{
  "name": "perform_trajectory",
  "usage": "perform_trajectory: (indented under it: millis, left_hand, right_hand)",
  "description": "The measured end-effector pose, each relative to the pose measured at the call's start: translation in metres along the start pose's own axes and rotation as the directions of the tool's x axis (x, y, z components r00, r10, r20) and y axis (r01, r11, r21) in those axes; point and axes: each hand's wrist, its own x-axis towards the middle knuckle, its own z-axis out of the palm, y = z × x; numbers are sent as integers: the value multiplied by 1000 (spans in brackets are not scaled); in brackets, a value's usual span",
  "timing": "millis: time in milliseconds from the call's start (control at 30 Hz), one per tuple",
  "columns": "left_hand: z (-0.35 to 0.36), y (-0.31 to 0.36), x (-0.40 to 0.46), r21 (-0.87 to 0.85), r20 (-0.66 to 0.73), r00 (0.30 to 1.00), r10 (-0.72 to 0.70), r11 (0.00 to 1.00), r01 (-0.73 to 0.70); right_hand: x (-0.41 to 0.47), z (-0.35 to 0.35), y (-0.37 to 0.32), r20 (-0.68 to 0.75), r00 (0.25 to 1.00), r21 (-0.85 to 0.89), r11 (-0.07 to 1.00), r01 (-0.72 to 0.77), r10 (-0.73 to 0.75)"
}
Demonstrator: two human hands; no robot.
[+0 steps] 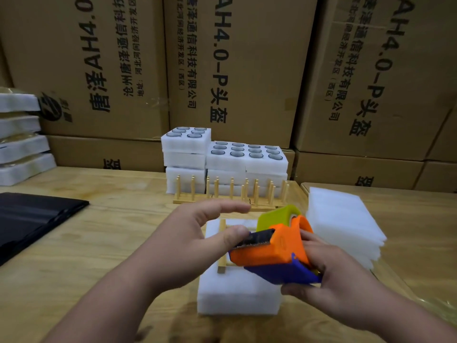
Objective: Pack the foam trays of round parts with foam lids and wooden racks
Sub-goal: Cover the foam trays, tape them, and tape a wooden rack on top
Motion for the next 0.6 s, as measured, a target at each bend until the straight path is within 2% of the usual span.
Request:
perform_trajectory:
  millis: [100, 267, 467, 600]
  left_hand:
    - [1, 6, 2, 28, 80, 996, 44, 999, -46]
    - [3, 8, 3, 24, 123, 989, 85, 996, -89]
    - [0, 5, 3, 104, 111, 991, 79, 990, -91]
    - [3, 6, 5, 178, 132, 989, 65, 980, -88]
  right_hand:
    - [-4, 0, -1, -2, 998, -35, 997, 62, -63]
    - [-12, -2, 3, 3, 998, -77, 995, 63, -63]
    - [-17, -3, 7, 4, 998, -121, 991, 59, -59]
    - [-18, -3, 9, 29, 1000, -135, 991, 10, -6]
